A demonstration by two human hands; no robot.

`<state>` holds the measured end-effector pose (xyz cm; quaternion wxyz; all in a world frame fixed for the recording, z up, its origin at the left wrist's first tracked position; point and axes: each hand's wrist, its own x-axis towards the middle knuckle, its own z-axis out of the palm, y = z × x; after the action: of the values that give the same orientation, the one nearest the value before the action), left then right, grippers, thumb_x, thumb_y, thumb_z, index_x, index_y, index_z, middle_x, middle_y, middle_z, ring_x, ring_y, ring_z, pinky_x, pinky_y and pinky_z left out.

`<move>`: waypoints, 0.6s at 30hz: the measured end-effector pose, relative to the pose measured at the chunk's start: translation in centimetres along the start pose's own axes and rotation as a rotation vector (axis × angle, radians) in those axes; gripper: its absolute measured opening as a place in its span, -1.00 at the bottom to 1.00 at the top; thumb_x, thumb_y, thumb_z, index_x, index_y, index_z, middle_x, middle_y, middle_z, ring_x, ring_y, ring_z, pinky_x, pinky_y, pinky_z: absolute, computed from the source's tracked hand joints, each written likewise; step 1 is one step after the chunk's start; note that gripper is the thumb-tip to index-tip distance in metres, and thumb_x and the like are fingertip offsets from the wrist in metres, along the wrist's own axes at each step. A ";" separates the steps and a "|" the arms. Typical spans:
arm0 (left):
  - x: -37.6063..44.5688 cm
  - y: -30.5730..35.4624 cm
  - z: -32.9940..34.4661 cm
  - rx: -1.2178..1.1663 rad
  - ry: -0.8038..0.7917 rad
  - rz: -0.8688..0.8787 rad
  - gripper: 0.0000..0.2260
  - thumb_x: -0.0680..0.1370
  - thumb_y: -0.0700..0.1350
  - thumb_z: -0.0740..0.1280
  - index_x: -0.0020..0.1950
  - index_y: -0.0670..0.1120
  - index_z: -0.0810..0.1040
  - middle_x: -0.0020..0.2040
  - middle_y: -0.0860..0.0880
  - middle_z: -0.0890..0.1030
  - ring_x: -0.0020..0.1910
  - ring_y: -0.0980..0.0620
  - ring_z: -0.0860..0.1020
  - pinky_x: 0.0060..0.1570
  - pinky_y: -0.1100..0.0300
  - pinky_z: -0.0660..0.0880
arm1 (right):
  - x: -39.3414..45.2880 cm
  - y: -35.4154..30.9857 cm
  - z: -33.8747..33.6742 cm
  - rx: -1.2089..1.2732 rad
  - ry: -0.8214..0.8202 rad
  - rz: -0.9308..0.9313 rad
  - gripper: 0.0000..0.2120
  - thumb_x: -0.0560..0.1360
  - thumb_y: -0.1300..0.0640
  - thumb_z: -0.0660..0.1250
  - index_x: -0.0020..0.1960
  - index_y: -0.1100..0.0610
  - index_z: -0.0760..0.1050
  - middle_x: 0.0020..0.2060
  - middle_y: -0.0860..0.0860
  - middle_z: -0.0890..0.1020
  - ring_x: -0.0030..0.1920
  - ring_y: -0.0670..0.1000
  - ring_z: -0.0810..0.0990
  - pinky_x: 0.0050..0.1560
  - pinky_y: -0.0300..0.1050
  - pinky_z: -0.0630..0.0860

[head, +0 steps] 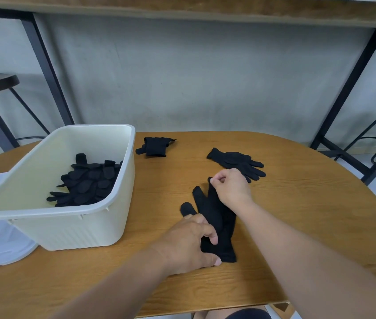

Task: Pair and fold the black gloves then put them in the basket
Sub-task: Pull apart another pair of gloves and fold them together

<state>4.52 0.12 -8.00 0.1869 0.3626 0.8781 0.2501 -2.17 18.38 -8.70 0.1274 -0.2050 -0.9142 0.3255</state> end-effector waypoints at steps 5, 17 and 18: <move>-0.2 0.1 0.0 0.020 0.009 0.019 -0.70 0.43 0.16 0.45 0.11 0.15 0.52 0.11 0.19 0.38 0.13 0.20 0.32 0.24 0.22 0.34 | -0.4 0.5 0.0 -0.221 -0.090 0.036 -0.85 0.57 -0.05 0.31 -0.14 -0.03 0.52 0.03 -0.02 0.49 -0.17 0.03 0.58 -0.24 -0.11 0.48; -0.2 0.1 -0.2 0.044 -0.015 0.028 -0.67 0.43 0.14 0.46 0.15 0.15 0.51 0.12 0.19 0.38 0.16 0.18 0.30 0.25 0.23 0.31 | -1.5 -2.7 0.1 0.606 -0.483 0.316 -0.85 0.58 0.23 0.30 0.09 0.28 0.56 -0.16 0.17 0.69 -0.26 0.04 0.66 -0.20 -0.17 0.65; -0.1 0.1 -0.3 0.042 -0.020 0.026 -0.67 0.43 0.14 0.46 0.15 0.15 0.51 0.13 0.20 0.38 0.16 0.18 0.31 0.25 0.24 0.31 | -1.1 -2.6 -0.1 0.661 -0.403 0.334 -0.84 0.58 0.24 0.30 0.11 0.29 0.55 -0.16 0.18 0.68 -0.26 0.03 0.66 -0.20 -0.16 0.66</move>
<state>4.46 -0.03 -7.70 0.1848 0.3803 0.8764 0.2306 -1.92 16.08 -7.06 -0.0496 -0.2305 -0.7215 0.6510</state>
